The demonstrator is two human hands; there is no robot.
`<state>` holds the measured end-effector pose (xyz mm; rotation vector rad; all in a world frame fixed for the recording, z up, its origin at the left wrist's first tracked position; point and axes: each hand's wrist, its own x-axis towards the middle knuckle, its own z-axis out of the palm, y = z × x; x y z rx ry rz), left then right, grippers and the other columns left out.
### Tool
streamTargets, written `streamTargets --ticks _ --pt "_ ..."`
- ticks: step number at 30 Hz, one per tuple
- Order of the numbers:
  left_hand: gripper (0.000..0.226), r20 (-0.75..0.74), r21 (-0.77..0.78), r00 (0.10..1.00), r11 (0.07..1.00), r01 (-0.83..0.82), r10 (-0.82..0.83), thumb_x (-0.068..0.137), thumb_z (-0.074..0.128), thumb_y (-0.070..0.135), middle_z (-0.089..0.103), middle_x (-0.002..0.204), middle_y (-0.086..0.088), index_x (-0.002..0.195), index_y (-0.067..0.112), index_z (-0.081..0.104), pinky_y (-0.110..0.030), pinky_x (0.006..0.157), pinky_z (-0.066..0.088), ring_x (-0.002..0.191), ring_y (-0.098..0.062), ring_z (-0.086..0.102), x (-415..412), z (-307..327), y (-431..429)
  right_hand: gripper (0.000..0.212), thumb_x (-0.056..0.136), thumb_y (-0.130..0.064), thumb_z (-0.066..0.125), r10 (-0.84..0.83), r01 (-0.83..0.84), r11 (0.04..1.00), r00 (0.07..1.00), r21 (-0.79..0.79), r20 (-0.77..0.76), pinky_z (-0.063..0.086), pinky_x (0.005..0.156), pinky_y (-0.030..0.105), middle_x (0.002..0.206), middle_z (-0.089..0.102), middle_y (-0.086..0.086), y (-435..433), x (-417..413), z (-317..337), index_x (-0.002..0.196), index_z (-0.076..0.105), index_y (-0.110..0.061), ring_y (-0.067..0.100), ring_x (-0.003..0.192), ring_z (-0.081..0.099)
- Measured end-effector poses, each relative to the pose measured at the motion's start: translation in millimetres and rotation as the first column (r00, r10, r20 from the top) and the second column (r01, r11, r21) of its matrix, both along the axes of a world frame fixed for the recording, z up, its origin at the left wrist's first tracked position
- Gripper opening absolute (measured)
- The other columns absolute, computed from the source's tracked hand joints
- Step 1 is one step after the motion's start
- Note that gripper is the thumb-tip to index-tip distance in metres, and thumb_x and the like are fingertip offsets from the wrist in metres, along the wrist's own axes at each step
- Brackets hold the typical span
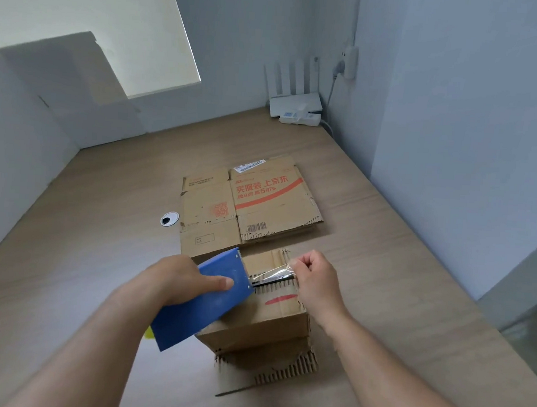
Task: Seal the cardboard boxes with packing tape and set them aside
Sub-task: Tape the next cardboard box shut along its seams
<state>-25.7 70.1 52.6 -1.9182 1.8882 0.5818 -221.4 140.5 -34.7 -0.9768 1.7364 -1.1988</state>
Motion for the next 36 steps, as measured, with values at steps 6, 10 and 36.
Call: streamTargets --ticks 6,10,36 --pt "0.055 -0.028 0.072 0.999 0.997 -0.027 0.029 0.073 0.059 0.074 0.058 0.091 0.003 0.091 0.023 0.055 -0.027 0.074 0.040 0.083 -0.013 0.056 -3.4 4.7 -9.6 0.015 0.095 -0.014 0.046 -0.048 0.049 0.994 0.999 0.100 -0.008 0.038 0.051 0.024 0.075 0.053 0.004 -2.9 1.5 0.8 0.081 0.051 -0.010 0.013 0.062 0.046" --pt "0.067 -0.025 0.114 1.000 0.993 -0.010 0.013 0.066 0.065 0.075 0.057 0.109 0.002 0.110 0.026 0.055 -0.032 0.085 0.041 0.098 -0.018 0.055 -9.6 9.1 -19.4 0.017 0.094 -0.013 0.045 -0.126 0.112 0.986 0.985 0.127 0.116 0.038 0.049 0.027 0.071 0.051 0.004 7.3 0.8 -3.9 0.077 0.049 -0.011 0.014 0.058 0.045" --pt "0.071 -0.040 0.206 0.994 0.975 -0.089 0.099 0.058 0.072 0.074 0.056 0.113 0.002 0.112 0.032 0.054 -0.034 0.084 0.039 0.099 -0.020 0.055 -10.3 10.6 -35.7 0.020 0.095 -0.017 0.046 -0.088 0.090 0.991 0.996 0.103 -0.021 0.038 0.051 0.023 0.070 0.050 0.001 -8.8 0.8 -5.5 0.076 0.048 -0.014 0.011 0.060 0.045"
